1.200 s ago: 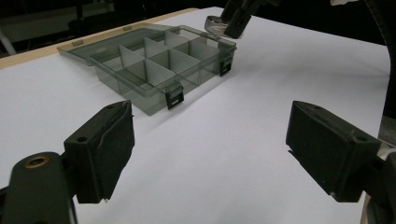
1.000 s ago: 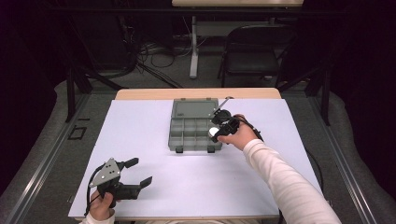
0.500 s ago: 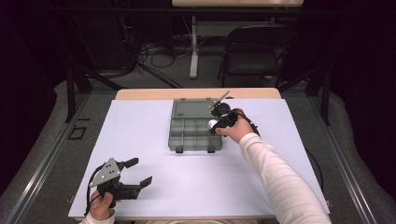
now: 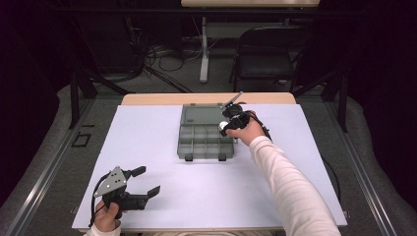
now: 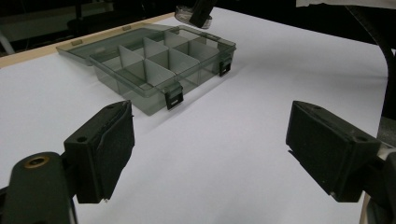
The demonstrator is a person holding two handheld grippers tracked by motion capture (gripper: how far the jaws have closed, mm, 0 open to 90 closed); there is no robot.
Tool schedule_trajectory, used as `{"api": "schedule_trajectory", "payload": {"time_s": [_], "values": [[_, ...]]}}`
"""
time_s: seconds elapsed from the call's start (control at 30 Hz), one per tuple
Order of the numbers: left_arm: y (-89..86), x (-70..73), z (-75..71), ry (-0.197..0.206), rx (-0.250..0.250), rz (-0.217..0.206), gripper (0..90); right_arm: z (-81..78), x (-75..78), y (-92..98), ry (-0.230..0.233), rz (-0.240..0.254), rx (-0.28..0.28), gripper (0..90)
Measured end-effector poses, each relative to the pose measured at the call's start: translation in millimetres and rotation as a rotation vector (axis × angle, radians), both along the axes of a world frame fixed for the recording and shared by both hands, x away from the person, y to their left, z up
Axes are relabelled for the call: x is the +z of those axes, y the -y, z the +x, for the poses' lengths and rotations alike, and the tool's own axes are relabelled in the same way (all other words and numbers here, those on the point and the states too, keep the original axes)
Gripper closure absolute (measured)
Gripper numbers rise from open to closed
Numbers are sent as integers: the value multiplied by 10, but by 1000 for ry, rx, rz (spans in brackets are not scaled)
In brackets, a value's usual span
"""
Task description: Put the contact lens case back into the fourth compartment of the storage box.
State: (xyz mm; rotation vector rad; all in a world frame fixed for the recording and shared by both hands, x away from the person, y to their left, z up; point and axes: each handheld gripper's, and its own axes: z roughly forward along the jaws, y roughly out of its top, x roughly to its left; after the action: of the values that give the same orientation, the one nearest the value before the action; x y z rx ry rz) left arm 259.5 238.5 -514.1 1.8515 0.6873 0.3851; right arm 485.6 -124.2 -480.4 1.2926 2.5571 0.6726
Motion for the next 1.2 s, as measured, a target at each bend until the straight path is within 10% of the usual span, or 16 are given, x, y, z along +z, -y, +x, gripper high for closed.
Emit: {"api": "schedule_trajectory", "payload": {"time_s": [1.2], "values": [[-2,-2,2,0,-3,-3,159,168,-199,-62,24,65,-31,486]]}}
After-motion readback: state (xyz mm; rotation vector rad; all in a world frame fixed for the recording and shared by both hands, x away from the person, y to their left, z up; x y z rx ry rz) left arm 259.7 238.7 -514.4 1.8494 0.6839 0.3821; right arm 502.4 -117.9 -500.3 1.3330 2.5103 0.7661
